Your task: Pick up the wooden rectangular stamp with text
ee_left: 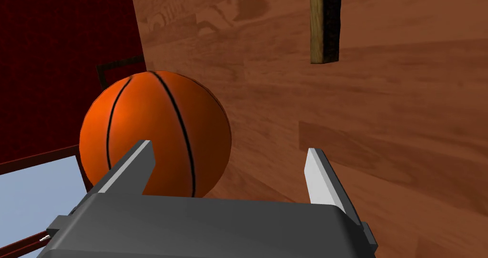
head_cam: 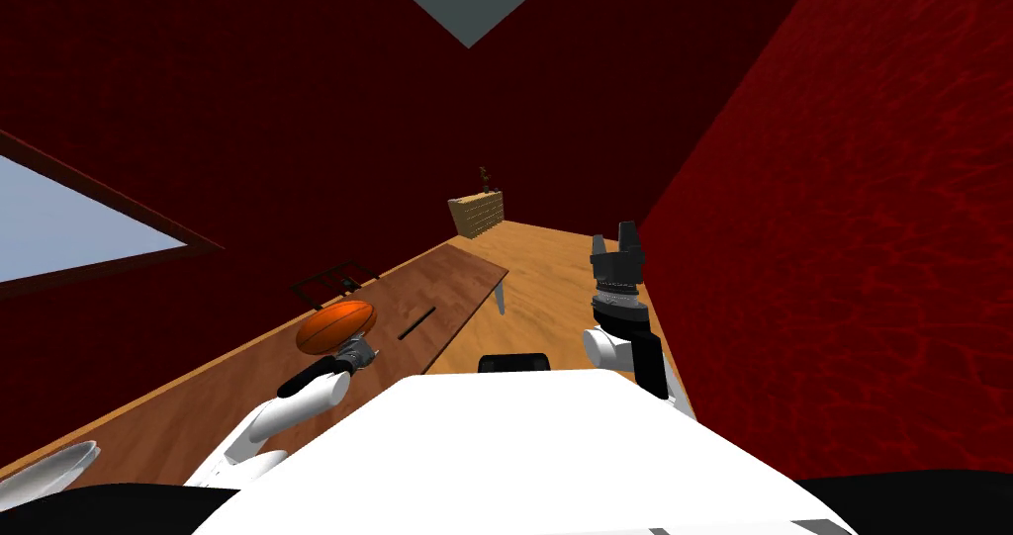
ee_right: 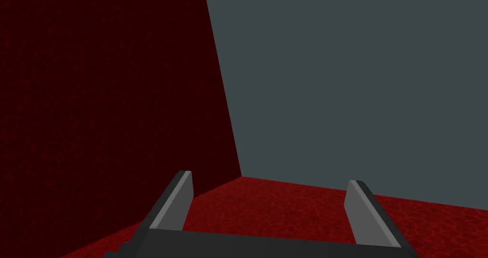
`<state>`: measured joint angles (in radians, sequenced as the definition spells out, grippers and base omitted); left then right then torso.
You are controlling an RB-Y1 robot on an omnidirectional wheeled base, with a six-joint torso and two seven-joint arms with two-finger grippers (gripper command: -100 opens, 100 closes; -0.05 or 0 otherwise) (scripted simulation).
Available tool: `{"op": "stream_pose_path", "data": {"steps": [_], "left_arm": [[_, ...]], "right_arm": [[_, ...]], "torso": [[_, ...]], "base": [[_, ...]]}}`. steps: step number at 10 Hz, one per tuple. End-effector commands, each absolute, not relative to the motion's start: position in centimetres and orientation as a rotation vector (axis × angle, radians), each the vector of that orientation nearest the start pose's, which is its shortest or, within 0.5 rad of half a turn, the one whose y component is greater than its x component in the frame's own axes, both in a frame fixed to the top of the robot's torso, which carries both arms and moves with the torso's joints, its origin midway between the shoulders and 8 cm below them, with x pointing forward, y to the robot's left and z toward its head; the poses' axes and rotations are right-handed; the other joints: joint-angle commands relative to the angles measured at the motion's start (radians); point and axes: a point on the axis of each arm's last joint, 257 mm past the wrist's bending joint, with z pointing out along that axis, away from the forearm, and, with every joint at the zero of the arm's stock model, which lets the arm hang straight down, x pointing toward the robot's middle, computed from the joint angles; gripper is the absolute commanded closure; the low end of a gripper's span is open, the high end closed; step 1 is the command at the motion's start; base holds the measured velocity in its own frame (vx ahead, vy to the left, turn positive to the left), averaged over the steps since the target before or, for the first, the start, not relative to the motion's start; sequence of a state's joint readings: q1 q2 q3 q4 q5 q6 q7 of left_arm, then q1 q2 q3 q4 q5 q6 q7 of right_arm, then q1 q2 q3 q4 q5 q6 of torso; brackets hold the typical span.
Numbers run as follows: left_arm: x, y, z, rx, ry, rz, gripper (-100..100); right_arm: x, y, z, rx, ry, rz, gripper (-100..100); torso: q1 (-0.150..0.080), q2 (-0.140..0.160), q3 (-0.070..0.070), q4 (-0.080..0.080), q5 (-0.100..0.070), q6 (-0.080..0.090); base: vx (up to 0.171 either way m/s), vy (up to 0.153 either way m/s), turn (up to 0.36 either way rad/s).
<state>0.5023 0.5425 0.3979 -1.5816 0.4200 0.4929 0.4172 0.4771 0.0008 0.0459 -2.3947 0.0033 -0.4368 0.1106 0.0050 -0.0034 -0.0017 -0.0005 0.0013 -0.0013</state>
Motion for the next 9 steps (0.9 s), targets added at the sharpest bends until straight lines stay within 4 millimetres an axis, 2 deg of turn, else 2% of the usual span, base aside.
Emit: {"op": "stream_pose_path", "data": {"steps": [1,3,4,5,6,7,8,9], "left_arm": [[23.1,64.7,-38.6,-2.196,0.864,-0.441,-100],[22.4,64.6,-39.2,-2.224,0.866,-0.415,-100],[20.5,65.6,-40.0,-2.289,0.807,-0.377,-100],[20.2,65.5,-40.3,-2.305,0.809,-0.362,-100],[18.6,66.4,-40.9,-2.358,0.745,-0.339,-100],[18.0,66.2,-41.3,-2.384,0.748,-0.314,-100],[17.9,66.1,-41.4,-2.39,0.749,-0.308,-100],[16.1,66.6,-42.1,-2.451,0.685,-0.279,-100]], "right_arm": [[33.2,-25.9,7.0,0.565,0.587,1.266,0],[33.2,-25.9,7.0,0.565,0.587,1.266,0],[33.2,-25.9,7.0,0.565,0.587,1.266,0],[33.3,-25.9,7.0,0.565,0.587,1.267,0],[33.2,-25.9,7.0,0.565,0.587,1.266,0],[33.2,-25.9,7.0,0.565,0.587,1.267,0],[33.2,-25.9,7.0,0.565,0.587,1.266,0],[33.2,-25.9,7.0,0.565,0.587,1.266,0]], "torso": [[0.0,0.0,0.0,0.0,0.0,0.0],[0.0,0.0,0.0,0.0,0.0,0.0],[-0.001,-0.001,0.0,0.0,0.0,0.0],[-0.001,-0.001,-0.001,0.0,0.0,0.001],[-0.001,-0.001,-0.001,0.0,0.0,0.0],[0.0,-0.001,-0.001,0.0,0.0,0.001],[0.0,-0.001,-0.001,0.0,0.0,0.0],[-0.001,-0.001,-0.001,0.0,0.0,-0.001]], "base": [[-0.003,0.038,-0.282],[0.0,0.029,-0.073],[0.007,0.014,-0.288],[0.005,0.031,-0.163],[0.007,0.041,-0.325],[0.007,0.042,-0.147],[0.003,0.017,0.051],[0.007,0.019,-0.312]]}}
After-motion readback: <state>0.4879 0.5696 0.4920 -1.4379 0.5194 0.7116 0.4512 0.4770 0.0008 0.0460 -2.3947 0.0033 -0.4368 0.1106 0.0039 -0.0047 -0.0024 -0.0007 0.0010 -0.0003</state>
